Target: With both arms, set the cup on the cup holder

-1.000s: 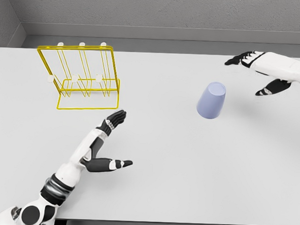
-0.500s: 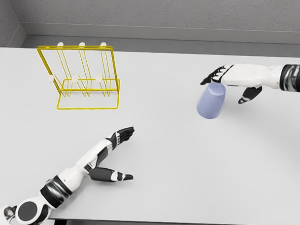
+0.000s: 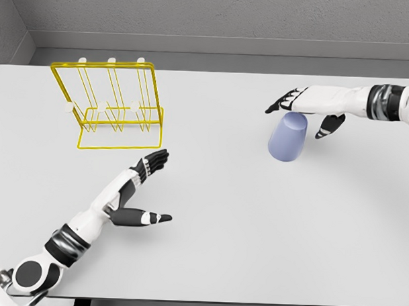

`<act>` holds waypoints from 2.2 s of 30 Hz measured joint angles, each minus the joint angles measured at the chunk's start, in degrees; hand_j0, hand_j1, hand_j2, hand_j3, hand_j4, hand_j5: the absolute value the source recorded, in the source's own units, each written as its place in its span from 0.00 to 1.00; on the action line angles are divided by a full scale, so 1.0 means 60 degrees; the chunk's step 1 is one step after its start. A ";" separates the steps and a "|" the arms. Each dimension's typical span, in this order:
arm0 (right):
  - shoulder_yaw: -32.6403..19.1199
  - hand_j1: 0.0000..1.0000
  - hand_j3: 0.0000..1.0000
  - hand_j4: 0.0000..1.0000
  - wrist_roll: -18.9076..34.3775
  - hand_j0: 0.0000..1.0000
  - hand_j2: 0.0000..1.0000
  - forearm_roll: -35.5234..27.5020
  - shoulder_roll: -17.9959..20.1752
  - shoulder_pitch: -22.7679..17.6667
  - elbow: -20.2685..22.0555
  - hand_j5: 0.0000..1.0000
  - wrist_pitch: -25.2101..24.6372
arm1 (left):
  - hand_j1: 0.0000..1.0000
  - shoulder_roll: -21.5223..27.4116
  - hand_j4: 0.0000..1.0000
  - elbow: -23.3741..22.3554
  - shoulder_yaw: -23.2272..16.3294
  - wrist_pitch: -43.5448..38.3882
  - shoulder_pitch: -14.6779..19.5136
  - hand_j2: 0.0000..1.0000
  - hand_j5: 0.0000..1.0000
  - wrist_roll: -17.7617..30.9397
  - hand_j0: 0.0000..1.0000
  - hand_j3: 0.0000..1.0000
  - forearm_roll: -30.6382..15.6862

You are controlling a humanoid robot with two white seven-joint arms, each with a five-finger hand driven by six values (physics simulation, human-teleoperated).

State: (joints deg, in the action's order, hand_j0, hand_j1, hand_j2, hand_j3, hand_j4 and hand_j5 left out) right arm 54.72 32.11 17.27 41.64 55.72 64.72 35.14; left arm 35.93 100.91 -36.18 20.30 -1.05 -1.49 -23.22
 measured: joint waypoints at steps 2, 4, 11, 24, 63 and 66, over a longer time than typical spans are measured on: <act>0.0006 1.00 1.00 1.00 0.0012 1.00 1.00 0.0044 -0.0023 0.0014 -0.0090 1.00 0.0000 | 1.00 -0.0025 1.00 0.0003 0.0012 0.0000 -0.0015 1.00 1.00 0.0005 1.00 1.00 -0.0002; 0.0004 1.00 1.00 1.00 0.0013 1.00 1.00 0.0065 -0.0031 0.0014 -0.0136 1.00 0.0000 | 1.00 -0.0057 1.00 0.0005 0.0018 -0.0021 -0.0073 1.00 1.00 0.0008 1.00 1.00 -0.0007; 0.0009 1.00 1.00 1.00 0.0000 1.00 1.00 0.0081 -0.0069 0.0058 -0.0151 1.00 0.0000 | 1.00 -0.0109 1.00 0.0007 0.0029 -0.0048 -0.0073 1.00 1.00 -0.0009 1.00 1.00 -0.0015; 0.0057 1.00 1.00 1.00 0.0003 1.00 1.00 0.0126 -0.0272 0.0000 -0.0120 1.00 0.0000 | 1.00 -0.0288 1.00 0.0007 0.0261 -0.0084 -0.0176 1.00 1.00 -0.0016 1.00 1.00 -0.0004; 0.0070 0.61 0.61 0.61 0.0210 0.61 0.61 0.0234 -0.0273 0.0029 -0.0231 0.61 -0.0012 | 1.00 -0.0366 1.00 0.0007 0.0294 -0.0103 -0.0278 1.00 1.00 -0.0016 1.00 1.00 -0.0004; 0.0046 0.61 0.61 0.61 0.0197 0.61 0.61 0.0230 -0.0166 0.0029 -0.0109 0.61 -0.0003 | 1.00 -0.0375 1.00 0.0007 0.0300 -0.0099 -0.0278 1.00 1.00 -0.0016 1.00 1.00 -0.0004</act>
State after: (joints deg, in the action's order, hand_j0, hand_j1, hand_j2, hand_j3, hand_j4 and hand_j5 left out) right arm 55.00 33.29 18.65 40.65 55.90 64.07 35.12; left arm 33.68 100.95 -34.38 19.70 -2.72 -1.58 -23.25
